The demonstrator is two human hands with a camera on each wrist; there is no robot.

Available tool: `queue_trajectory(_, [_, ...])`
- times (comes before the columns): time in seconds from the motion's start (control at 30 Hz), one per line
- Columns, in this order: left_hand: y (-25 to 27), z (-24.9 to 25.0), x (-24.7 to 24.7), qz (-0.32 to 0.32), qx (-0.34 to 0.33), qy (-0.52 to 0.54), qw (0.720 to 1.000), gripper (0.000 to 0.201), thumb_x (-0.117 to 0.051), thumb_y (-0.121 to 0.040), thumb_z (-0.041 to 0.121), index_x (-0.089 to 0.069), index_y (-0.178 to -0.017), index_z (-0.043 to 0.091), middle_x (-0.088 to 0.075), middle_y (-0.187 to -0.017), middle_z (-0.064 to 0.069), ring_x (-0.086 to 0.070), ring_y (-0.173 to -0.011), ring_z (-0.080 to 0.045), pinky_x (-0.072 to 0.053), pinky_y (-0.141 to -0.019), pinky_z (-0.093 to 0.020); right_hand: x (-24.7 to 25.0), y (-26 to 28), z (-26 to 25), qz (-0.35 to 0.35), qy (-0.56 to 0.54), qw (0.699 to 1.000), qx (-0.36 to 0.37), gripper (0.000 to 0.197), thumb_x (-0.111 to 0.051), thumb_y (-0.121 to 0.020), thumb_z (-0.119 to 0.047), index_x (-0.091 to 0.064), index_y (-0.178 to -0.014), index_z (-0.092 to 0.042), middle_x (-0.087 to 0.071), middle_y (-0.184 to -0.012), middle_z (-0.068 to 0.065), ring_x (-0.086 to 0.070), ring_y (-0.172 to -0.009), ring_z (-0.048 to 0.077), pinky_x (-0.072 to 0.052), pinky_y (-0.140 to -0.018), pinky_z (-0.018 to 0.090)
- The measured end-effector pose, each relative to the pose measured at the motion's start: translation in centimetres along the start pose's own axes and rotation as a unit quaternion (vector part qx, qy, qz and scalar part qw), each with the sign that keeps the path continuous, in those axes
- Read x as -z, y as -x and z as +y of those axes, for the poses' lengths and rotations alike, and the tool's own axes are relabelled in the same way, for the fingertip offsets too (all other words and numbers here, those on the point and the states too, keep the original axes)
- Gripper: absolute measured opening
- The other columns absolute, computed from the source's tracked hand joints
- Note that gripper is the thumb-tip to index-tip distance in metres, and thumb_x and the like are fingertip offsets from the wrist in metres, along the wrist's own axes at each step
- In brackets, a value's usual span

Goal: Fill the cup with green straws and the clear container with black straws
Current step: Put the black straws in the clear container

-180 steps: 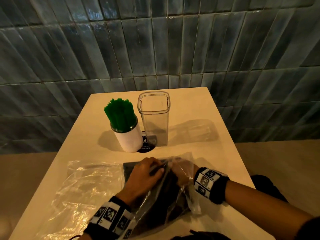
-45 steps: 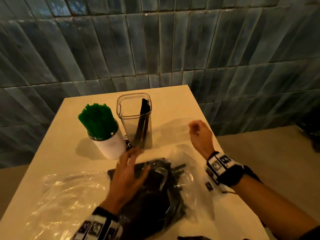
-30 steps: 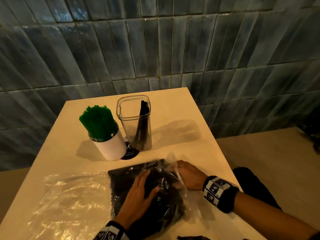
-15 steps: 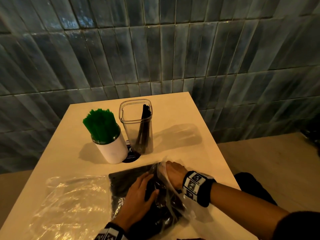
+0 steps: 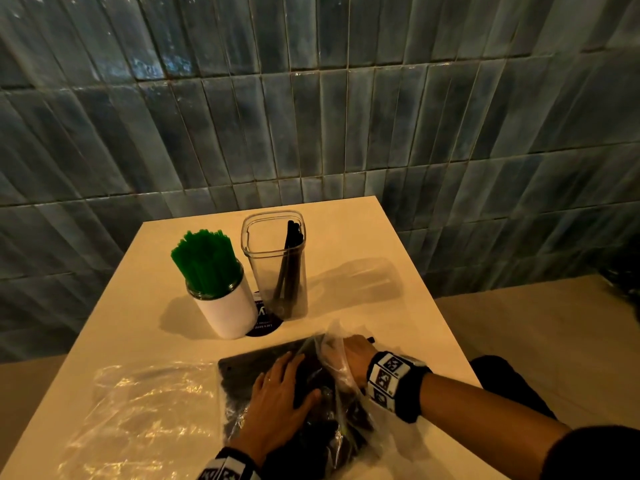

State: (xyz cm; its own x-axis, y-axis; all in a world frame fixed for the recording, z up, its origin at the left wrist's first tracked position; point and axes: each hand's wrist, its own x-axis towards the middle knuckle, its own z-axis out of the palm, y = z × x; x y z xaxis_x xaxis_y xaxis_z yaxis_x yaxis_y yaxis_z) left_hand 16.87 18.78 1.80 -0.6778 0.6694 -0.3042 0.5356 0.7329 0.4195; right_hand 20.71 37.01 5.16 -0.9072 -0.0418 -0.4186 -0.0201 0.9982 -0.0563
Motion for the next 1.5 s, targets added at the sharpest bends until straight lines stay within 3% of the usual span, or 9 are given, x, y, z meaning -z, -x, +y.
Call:
queue_trajectory(0.13, [-0.3,-0.2,-0.3,-0.022,0.016,-0.045,0.999,0.099,-0.003,-0.065,0.084,-0.005,-0.148,0.031,0.001,-0.158,0.003,-0.007,-0.144,-0.017,0.0,-0.116,-0.041,0.4,1.7,2.0,-0.027,0.06,0.998,-0.007,0.036,-0.055,-0.088,-0.022,-0.05,-0.119,-0.005,-0.058,-0.113,0.017,-0.056,-0.103,0.036,-0.04,-0.087,0.038])
queue_trajectory(0.23, [-0.7,-0.3,-0.6,-0.03,0.023,-0.055,0.998,0.095,-0.005,-0.068,0.082,-0.003,-0.149,0.031,0.005,-0.158,0.004,-0.002,-0.145,-0.016,0.002,-0.116,-0.043,0.9,3.9,4.2,-0.016,0.051,0.998,-0.041,0.018,-0.056,-0.083,-0.025,-0.051,-0.096,-0.014,-0.059,-0.096,0.012,-0.059,-0.09,0.03,-0.042,-0.08,0.036])
queue_trajectory(0.6, [-1.1,0.0,-0.8,-0.092,0.006,-0.077,0.993,0.114,0.014,-0.038,0.09,0.01,-0.143,0.047,0.018,-0.156,-0.003,0.014,-0.144,-0.024,0.003,-0.114,-0.052,6.4,12.4,13.7,-0.011,0.097,0.977,-0.19,0.027,-0.048,-0.085,-0.038,-0.054,-0.11,-0.029,-0.063,-0.106,-0.001,-0.062,-0.099,0.021,-0.049,-0.084,0.034])
queue_trajectory(0.77, [-1.2,0.7,0.4,-0.087,0.033,-0.022,0.995,0.108,-0.013,-0.051,0.091,0.002,-0.146,0.041,0.009,-0.158,-0.001,0.004,-0.145,-0.023,-0.002,-0.116,-0.05,10.1,14.1,13.9,0.076,0.137,0.953,-0.26,0.027,-0.048,-0.087,-0.043,-0.053,-0.111,-0.032,-0.063,-0.105,-0.003,-0.062,-0.097,0.017,-0.048,-0.081,0.031])
queue_trajectory(1.0, [-1.6,5.1,6.1,0.291,-0.175,0.012,0.94,0.103,-0.052,-0.069,0.078,-0.002,-0.147,0.033,-0.012,-0.157,-0.004,-0.009,-0.144,-0.022,-0.014,-0.111,-0.047,12.0,11.4,6.4,0.12,0.154,0.969,-0.155,0.022,-0.049,-0.083,-0.027,-0.054,-0.104,-0.025,-0.062,-0.099,-0.003,-0.062,-0.092,0.021,-0.041,-0.073,0.03])
queue_trajectory(1.1, [-1.6,6.8,7.9,0.227,-0.175,-0.026,0.958,0.081,-0.063,-0.077,0.058,-0.025,-0.143,0.028,-0.042,-0.142,0.0,-0.041,-0.13,-0.019,-0.033,-0.108,-0.04,12.5,9.7,2.1,0.137,0.149,0.976,-0.074,0.026,-0.049,-0.081,-0.022,-0.053,-0.107,-0.021,-0.061,-0.103,0.001,-0.06,-0.094,0.026,-0.035,-0.075,0.031])
queue_trajectory(1.23, [-1.6,5.3,7.5,0.194,-0.131,0.057,0.971,0.032,-0.065,-0.085,0.031,-0.056,-0.114,0.02,-0.067,-0.098,0.003,-0.064,-0.087,-0.01,-0.053,-0.077,-0.024,13.4,8.4,-0.3,0.186,0.181,0.966,0.002,0.036,-0.058,-0.081,-0.03,-0.052,-0.115,-0.021,-0.057,-0.115,0.003,-0.052,-0.109,0.026,-0.026,-0.099,0.039])
queue_trajectory(1.33, [-0.9,3.5,6.7,0.225,-0.126,0.142,0.956,0.029,-0.071,-0.081,0.024,-0.061,-0.108,0.02,-0.061,-0.082,0.016,-0.057,-0.071,0.009,-0.044,-0.066,-0.003,14.7,8.8,1.5,0.218,0.05,0.975,0.012,0.077,-0.065,-0.069,-0.064,-0.04,-0.135,-0.034,-0.033,-0.145,-0.003,-0.023,-0.138,0.017,0.003,-0.116,0.048])
queue_trajectory(1.5, [0.1,3.8,6.1,0.241,-0.116,0.214,0.94,0.031,-0.075,-0.076,0.021,-0.053,-0.083,0.041,-0.059,-0.072,0.018,-0.058,-0.08,0.009,-0.046,-0.063,-0.009,13.9,8.1,0.6,0.395,-0.377,0.836,0.059,0.059,-0.048,-0.08,-0.064,-0.054,-0.128,-0.03,-0.046,-0.133,-0.014,-0.037,-0.12,-0.011,-0.025,-0.102,0.007])
